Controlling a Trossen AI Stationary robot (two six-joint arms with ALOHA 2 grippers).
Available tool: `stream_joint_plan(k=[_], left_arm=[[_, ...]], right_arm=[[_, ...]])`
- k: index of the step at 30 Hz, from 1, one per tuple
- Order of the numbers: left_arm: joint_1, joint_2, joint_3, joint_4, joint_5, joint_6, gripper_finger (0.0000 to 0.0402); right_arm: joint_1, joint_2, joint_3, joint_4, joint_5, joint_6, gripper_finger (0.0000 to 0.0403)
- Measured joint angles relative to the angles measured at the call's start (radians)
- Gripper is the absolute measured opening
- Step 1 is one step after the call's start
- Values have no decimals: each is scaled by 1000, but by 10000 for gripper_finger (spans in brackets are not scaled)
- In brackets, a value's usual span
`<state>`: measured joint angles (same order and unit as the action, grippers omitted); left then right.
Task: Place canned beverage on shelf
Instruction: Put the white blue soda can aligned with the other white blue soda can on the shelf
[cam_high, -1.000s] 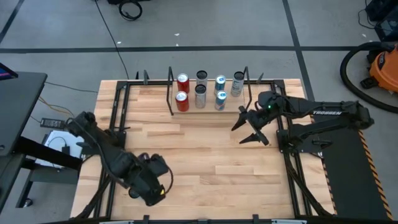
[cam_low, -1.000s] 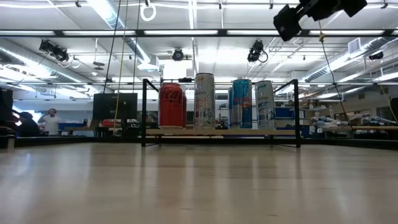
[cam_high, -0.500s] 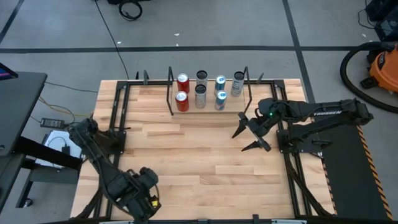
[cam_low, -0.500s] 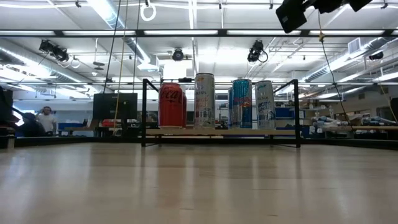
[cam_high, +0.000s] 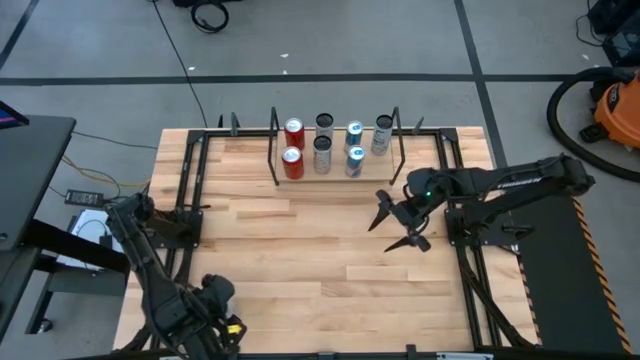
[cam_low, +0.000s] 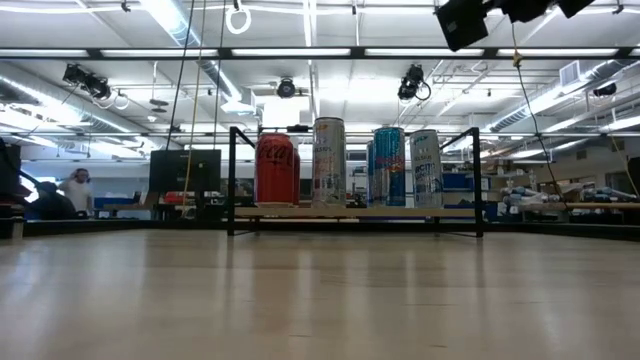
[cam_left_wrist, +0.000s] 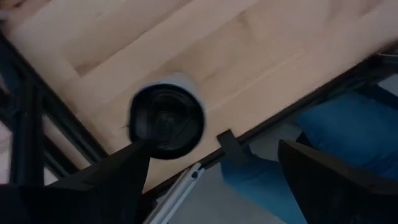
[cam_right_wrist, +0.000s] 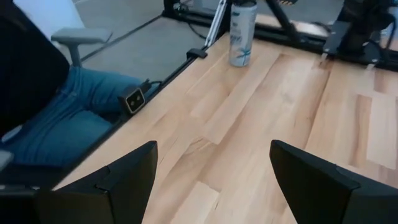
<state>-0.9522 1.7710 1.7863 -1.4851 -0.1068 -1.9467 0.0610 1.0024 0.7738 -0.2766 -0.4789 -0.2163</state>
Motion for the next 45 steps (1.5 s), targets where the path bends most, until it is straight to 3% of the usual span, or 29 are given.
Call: stream_joint_plan(k=[11, 22, 34, 38, 45], left_arm=[[0, 10, 0, -60, 1, -31, 355], [-4, 21, -117, 14, 74, -30, 355], [9, 21, -211, 79, 74, 2, 353], [18, 21, -212, 81, 75, 10, 331], [29, 21, -212, 85, 71, 45, 257]], right_arm=[[11, 118, 0, 61, 11, -28, 318], [12, 117, 0, 67, 9, -24, 318], [12, 117, 0, 68, 7, -23, 318], [12, 117, 0, 81, 7, -23, 318], [12, 117, 0, 82, 9, -23, 318]])
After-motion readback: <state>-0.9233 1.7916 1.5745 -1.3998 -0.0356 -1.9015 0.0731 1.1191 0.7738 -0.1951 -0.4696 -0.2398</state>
